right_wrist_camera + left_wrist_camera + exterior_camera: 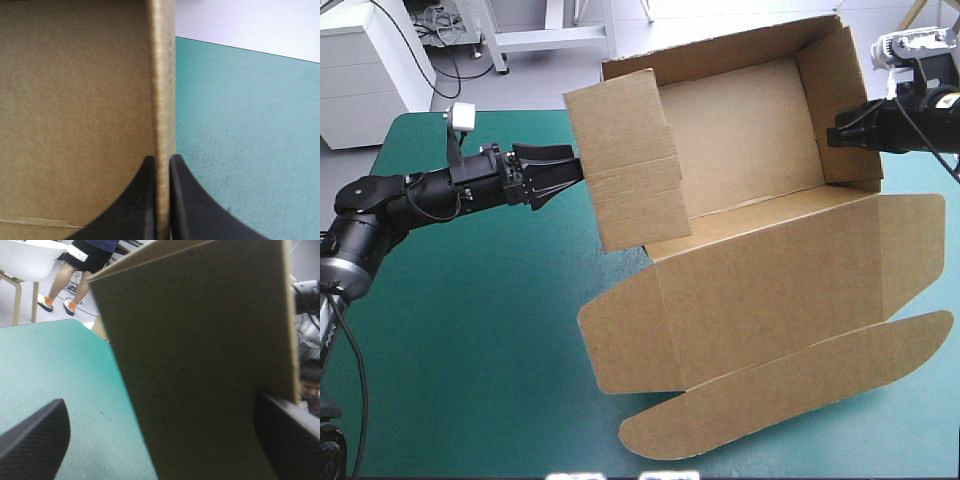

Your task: Fold the box

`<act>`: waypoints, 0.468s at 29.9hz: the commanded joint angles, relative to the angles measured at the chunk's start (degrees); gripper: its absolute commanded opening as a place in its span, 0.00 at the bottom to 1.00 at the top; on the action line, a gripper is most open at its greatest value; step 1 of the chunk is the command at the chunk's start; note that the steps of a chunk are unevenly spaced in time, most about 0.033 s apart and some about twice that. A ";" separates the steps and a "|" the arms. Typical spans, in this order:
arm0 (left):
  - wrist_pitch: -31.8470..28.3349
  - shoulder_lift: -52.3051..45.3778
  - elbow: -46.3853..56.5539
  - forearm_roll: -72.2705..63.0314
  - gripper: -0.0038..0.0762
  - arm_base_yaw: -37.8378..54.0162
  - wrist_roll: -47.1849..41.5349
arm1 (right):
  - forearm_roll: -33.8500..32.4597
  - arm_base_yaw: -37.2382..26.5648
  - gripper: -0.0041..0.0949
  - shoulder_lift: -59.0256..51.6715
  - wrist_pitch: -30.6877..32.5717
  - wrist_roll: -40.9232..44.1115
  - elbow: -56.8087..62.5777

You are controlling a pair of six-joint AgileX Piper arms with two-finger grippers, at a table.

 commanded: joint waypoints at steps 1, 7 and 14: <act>3.69 -2.12 -4.78 -4.35 0.96 -2.96 -1.07 | 2.56 0.06 0.03 -2.16 -5.57 0.75 -1.46; -0.82 -2.12 -7.58 -4.35 0.96 -7.06 -1.07 | 2.56 0.06 0.03 -2.16 -6.65 0.75 -1.46; -11.11 -2.12 -9.93 0.18 0.96 -12.30 -3.61 | 2.56 0.06 0.03 -2.16 -7.99 0.75 -1.46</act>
